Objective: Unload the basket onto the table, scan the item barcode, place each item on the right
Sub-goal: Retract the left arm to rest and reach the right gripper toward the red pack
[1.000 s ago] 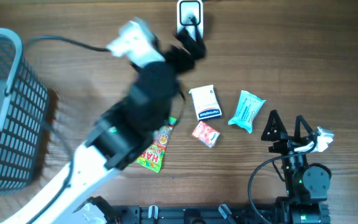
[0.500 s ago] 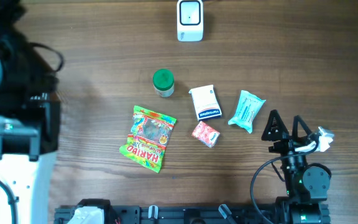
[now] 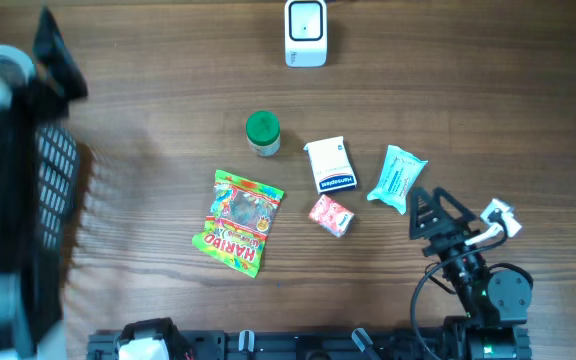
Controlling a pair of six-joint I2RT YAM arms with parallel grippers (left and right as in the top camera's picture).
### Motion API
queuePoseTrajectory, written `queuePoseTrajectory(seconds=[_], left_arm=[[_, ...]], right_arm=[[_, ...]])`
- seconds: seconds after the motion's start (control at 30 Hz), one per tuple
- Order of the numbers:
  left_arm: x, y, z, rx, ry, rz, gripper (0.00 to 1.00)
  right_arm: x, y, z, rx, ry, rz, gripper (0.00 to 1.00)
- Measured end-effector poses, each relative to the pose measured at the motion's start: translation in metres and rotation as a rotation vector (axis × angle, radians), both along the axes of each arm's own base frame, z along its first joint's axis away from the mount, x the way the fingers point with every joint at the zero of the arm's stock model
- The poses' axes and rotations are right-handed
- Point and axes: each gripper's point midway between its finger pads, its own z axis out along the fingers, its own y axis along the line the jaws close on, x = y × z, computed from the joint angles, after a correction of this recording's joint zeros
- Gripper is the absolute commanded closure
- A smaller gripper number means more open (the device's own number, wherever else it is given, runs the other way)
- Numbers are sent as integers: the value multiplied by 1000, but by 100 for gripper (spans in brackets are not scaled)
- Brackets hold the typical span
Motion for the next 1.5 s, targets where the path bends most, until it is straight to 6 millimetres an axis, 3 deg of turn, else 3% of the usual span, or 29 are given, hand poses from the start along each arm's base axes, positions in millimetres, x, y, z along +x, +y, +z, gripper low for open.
queuePoseTrajectory(seconds=[0.03, 0.07, 0.23, 0.33, 0.5, 0.57, 0.83, 1.23, 1.37, 1.5], left_arm=[[-13, -6, 7, -4, -28, -22, 0], [-55, -20, 30, 9, -123, -75, 0], [-144, -50, 60, 38, -306, -182, 0], [-180, -66, 63, 33, -369, -264, 0], [-223, -82, 62, 28, -444, -400, 0], [-235, -85, 57, 25, -466, -431, 0], [-252, -86, 35, 22, -516, -479, 0], [-325, -79, 14, 40, -681, -510, 0], [-330, -77, 14, 38, -705, -497, 0], [-336, -54, 27, -9, -777, -375, 0]], right_arm=[[-3, 7, 0, -10, -4, 42, 0], [-5, 11, -1, -11, 0, 69, 1], [-10, 22, -27, -7, 136, 145, 1], [-16, 25, -29, -20, 224, 168, 0], [-23, 23, -2, -81, 314, 170, 1], [-25, 19, 14, -123, 369, 154, 1], [-21, 13, 22, -195, 638, 166, 1], [-42, 5, 59, -292, 690, 160, 0], [-47, 0, 68, -335, 688, 145, 1], [-51, -12, 79, -389, 731, 97, 1]])
